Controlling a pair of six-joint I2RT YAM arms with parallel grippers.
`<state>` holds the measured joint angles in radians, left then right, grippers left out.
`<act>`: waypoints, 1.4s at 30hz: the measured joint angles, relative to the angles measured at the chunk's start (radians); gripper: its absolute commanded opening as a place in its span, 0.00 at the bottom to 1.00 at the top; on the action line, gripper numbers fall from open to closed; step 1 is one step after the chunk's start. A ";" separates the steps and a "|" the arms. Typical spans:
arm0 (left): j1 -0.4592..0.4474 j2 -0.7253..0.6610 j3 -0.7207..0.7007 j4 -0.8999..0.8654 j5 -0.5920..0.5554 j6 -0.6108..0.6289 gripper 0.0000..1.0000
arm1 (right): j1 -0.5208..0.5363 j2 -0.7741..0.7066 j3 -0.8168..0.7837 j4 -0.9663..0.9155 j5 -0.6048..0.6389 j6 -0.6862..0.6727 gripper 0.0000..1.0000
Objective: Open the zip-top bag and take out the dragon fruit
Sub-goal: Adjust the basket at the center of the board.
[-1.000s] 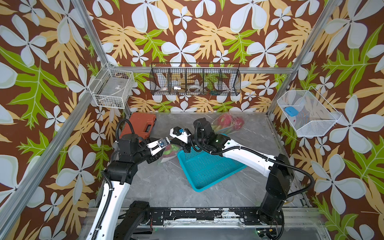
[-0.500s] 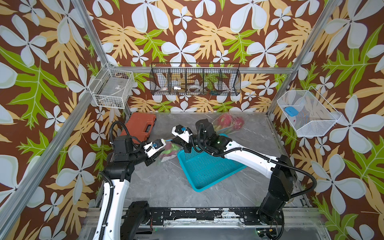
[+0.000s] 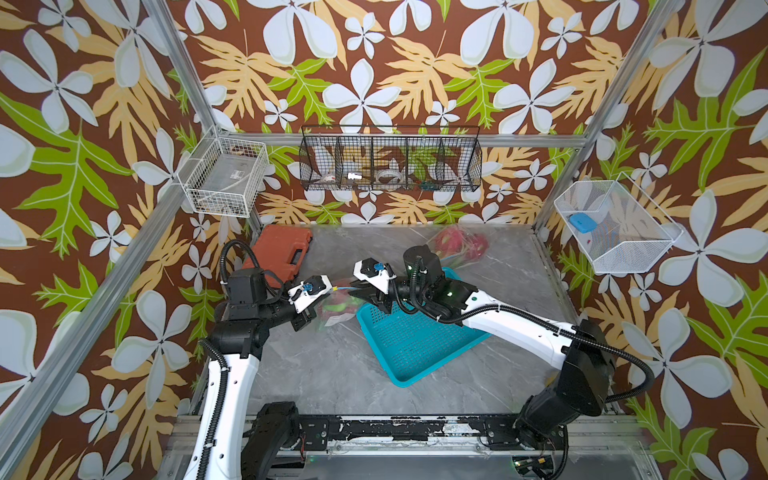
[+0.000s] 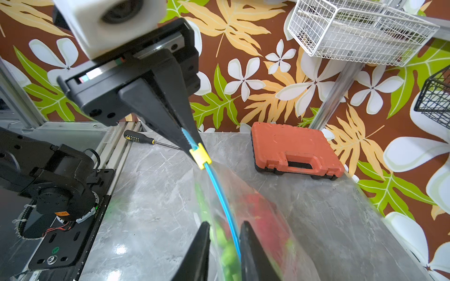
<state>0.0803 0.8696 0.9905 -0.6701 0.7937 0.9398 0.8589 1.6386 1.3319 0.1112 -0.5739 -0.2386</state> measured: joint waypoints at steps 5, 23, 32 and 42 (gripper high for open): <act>0.000 -0.003 0.002 -0.007 0.008 0.000 0.00 | 0.000 0.027 0.040 -0.010 -0.051 -0.033 0.36; 0.000 -0.019 0.002 -0.062 0.030 0.039 0.00 | 0.000 0.163 0.217 -0.080 -0.249 -0.105 0.21; 0.000 -0.024 -0.003 -0.054 0.018 0.038 0.00 | 0.000 0.176 0.231 -0.098 -0.267 -0.101 0.00; 0.000 -0.026 0.020 -0.054 0.002 0.015 0.32 | 0.000 0.164 0.235 -0.112 -0.243 -0.089 0.00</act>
<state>0.0803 0.8433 1.0103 -0.7238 0.7959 0.9550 0.8589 1.8030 1.5669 -0.0010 -0.8173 -0.3271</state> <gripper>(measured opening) 0.335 0.080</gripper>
